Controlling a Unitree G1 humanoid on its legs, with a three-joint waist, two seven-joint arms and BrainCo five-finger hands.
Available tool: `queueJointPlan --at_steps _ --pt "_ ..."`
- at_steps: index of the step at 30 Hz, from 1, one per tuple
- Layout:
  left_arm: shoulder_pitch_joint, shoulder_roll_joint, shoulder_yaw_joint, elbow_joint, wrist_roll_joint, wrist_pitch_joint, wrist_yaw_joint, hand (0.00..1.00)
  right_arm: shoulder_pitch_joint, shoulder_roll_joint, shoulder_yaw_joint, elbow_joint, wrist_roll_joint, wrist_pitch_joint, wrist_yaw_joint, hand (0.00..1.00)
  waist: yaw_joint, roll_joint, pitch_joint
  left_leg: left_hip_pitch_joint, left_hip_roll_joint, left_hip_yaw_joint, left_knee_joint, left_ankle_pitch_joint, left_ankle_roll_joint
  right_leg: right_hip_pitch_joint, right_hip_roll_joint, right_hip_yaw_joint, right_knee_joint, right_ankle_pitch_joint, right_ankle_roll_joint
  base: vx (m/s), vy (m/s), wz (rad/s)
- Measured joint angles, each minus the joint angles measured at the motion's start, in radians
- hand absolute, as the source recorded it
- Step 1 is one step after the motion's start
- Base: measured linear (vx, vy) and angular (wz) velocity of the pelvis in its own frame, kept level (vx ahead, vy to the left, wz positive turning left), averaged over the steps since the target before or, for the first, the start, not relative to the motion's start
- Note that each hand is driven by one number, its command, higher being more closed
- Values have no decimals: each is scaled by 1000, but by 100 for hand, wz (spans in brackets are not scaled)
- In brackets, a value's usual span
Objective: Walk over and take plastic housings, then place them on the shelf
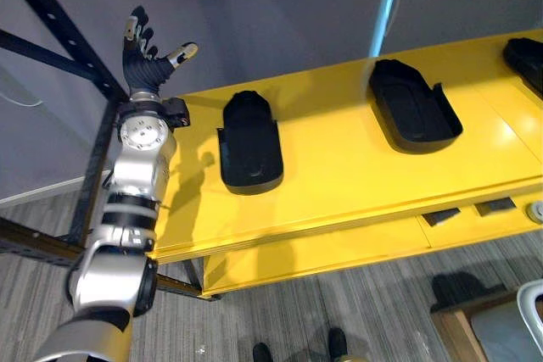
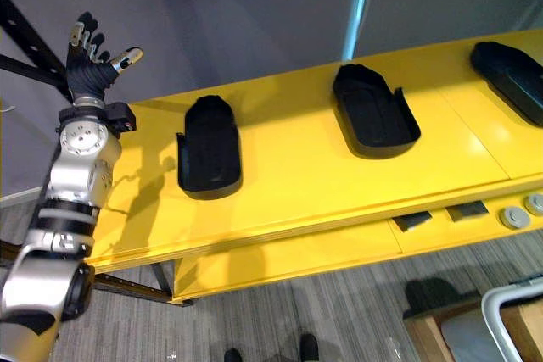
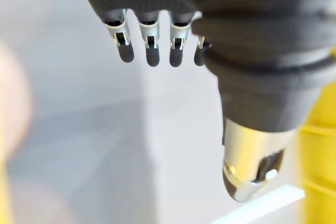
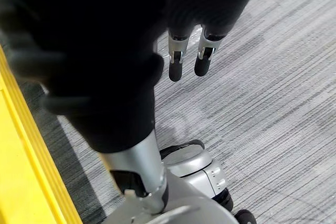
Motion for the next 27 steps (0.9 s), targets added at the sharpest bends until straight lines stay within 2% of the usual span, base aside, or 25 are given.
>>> queueJointPlan --at_steps 1,2,4,5,7,9,15,20,27 --pt "62 -20 2 -70 22 -9 4 100 6 0 0 0 7 -3 0 0 2 1 -6 0 0 -3 0 -1 -1 2 0 -3 0 -1 -1 17 2 12" --pt "199 -65 -2 -202 38 -26 -4 100 12 1 -4 3 12 -5 0 0 4 2 -15 -1 1 -6 0 -3 -5 2 -1 -6 -1 -3 -1 19 3 6" --pt "383 -165 -18 -329 40 -51 -22 100 17 4 -13 7 11 -6 -1 0 16 2 -16 -3 2 -7 0 -8 -11 2 0 -7 -6 -4 -1 7 2 2" --pt "473 -229 -54 -364 40 -59 -26 100 19 5 -15 12 11 -9 -1 0 25 1 -16 -8 1 -9 0 -12 -17 -1 0 -9 -7 -5 1 -10 10 5" --pt "581 -306 -143 -384 64 -65 -31 100 19 5 -14 13 10 -24 -2 0 31 1 -17 -36 0 -10 0 -14 -19 -28 -1 -7 -6 -5 2 -11 8 2" --pt "615 -341 -195 -390 77 -69 -37 100 19 6 -12 12 10 -29 -2 0 33 0 -16 -59 1 -6 0 -8 -12 -54 2 1 -3 -3 1 -11 4 -6" --pt "629 -367 -238 -388 77 -108 -51 100 18 5 10 6 10 -44 -16 0 33 -6 -12 -87 14 24 0 -13 -18 -100 19 30 5 1 -6 10 -19 -15" --pt "614 -363 -241 -361 73 -121 -57 100 11 15 22 -12 12 -45 -24 0 19 -25 1 -108 27 42 0 -19 -25 -129 33 44 4 1 -6 4 -30 -11" --pt "510 -359 -260 -302 72 -141 -66 100 -1 19 28 -12 13 -46 -25 0 17 -38 10 -116 34 48 0 -23 -31 -138 42 50 -5 1 -6 5 -7 -1"
